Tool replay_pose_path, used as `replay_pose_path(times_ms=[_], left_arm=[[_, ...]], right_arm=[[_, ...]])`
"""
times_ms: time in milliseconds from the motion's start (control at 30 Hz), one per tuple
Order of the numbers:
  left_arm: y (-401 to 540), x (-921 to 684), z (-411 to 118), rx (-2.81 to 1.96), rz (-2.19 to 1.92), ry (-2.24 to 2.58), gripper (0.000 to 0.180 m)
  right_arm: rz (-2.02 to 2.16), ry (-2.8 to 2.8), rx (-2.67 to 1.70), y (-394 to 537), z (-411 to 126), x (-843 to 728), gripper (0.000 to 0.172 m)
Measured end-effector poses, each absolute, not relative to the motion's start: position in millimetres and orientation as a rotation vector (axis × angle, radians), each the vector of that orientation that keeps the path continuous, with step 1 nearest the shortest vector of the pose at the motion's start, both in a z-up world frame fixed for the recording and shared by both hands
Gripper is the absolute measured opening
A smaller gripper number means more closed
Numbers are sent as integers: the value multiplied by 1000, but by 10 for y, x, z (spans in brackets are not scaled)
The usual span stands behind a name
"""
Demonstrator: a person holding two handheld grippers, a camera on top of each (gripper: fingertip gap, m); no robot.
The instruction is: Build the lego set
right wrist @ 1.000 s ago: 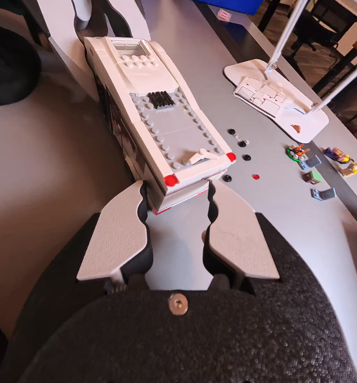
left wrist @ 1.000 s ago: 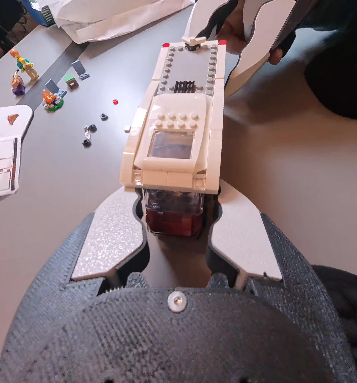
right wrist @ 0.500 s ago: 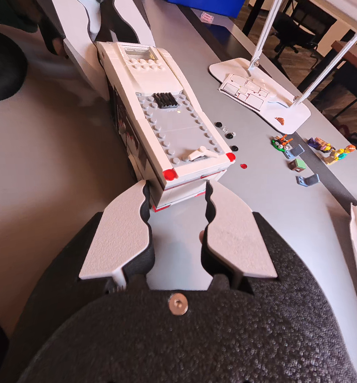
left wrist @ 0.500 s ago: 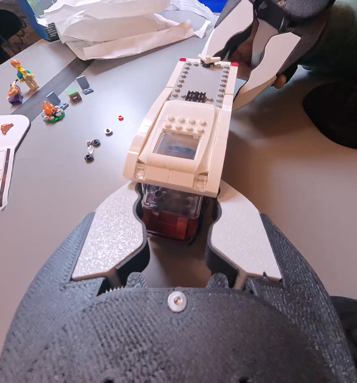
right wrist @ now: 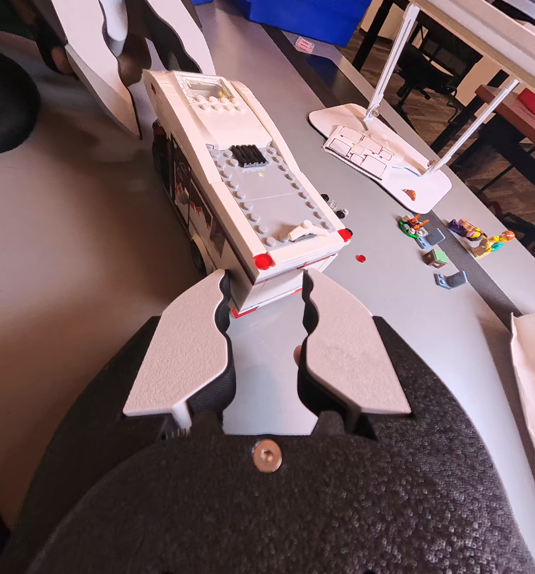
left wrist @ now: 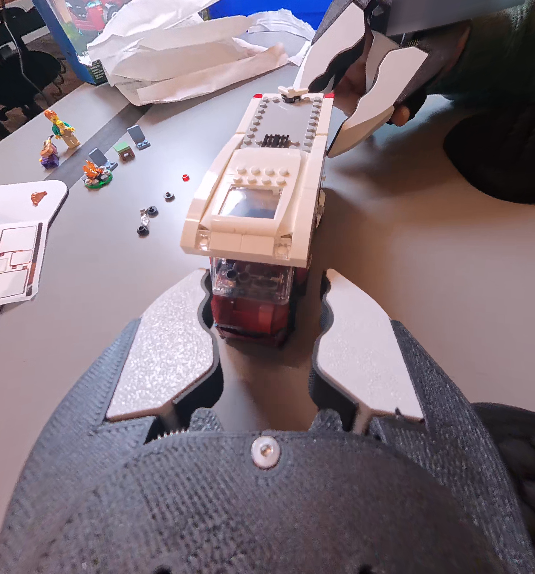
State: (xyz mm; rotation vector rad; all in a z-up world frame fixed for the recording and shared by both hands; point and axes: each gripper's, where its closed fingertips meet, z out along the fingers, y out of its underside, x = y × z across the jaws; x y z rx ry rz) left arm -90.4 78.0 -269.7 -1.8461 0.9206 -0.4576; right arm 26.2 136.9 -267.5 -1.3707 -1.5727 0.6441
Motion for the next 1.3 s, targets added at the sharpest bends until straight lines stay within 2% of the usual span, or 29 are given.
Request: replay_pose_path(times_ms=[200, 333, 667, 1167, 1233, 1300], left_arm=[[789, -1018, -2965, -1938, -382, 976, 72], [806, -1046, -3051, -1978, -303, 1000, 65], [762, -1050, -3055, -2017, -323, 1003, 60], [356, -901, -2959, -2044, -439, 1147, 60], [326, -871, -2959, -2048, -427, 1152, 61], [323, -869, -2960, -2052, -426, 1139, 61]], right_arm=[[625, -1572, -1373, 1374, -2672, 264, 43], [613, -1572, -1379, 1381, -2672, 267, 42], [605, -1551, -1410, 1422, -2680, 275, 39], [605, -1503, -1411, 1385, -2682, 115, 27], [577, -1512, -1418, 1395, -2678, 110, 27], [633, -1525, -1438, 1343, -2683, 104, 35]])
